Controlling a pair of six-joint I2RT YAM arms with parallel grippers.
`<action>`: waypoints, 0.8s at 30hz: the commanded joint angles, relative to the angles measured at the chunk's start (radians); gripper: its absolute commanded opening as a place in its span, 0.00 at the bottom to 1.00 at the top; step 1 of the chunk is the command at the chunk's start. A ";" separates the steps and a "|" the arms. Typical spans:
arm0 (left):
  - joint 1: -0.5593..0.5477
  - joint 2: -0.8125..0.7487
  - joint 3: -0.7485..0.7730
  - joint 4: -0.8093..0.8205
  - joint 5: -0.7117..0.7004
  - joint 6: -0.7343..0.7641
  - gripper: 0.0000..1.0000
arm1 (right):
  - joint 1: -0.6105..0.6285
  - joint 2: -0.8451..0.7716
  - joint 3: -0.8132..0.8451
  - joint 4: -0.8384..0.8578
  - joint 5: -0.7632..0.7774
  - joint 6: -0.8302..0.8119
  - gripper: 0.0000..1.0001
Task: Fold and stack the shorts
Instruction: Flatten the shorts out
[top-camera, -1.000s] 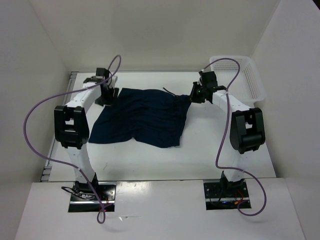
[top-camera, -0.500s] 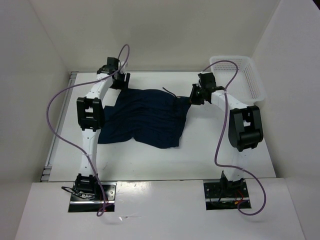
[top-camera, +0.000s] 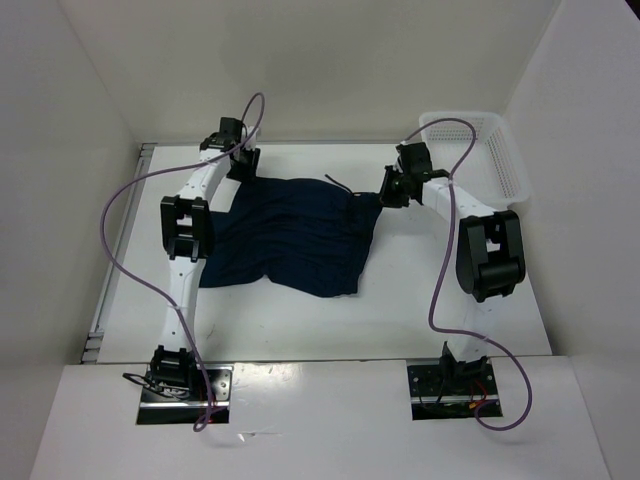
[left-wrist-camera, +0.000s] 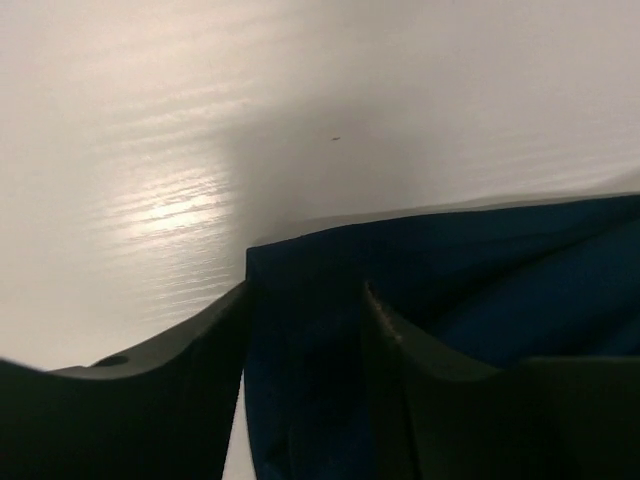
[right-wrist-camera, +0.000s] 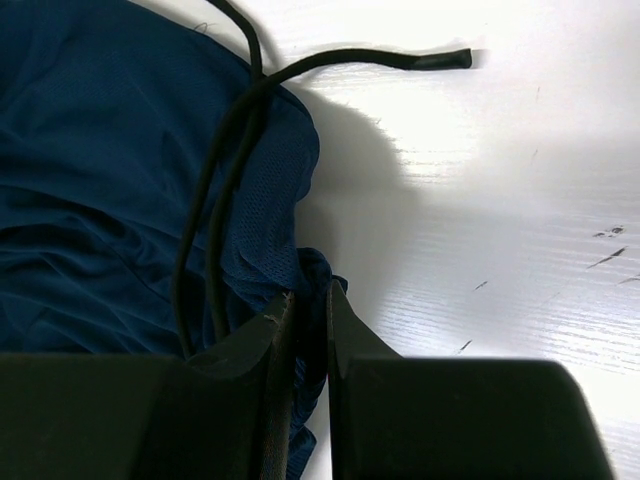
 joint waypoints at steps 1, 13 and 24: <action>0.005 0.045 0.021 -0.035 0.023 0.004 0.50 | 0.003 0.007 0.060 -0.014 0.019 -0.015 0.00; -0.004 0.062 0.096 -0.066 0.084 0.004 0.00 | -0.006 0.026 0.134 -0.023 0.019 -0.033 0.00; 0.114 -0.245 0.286 -0.063 -0.006 0.004 0.00 | -0.066 0.076 0.329 -0.043 -0.013 -0.102 0.00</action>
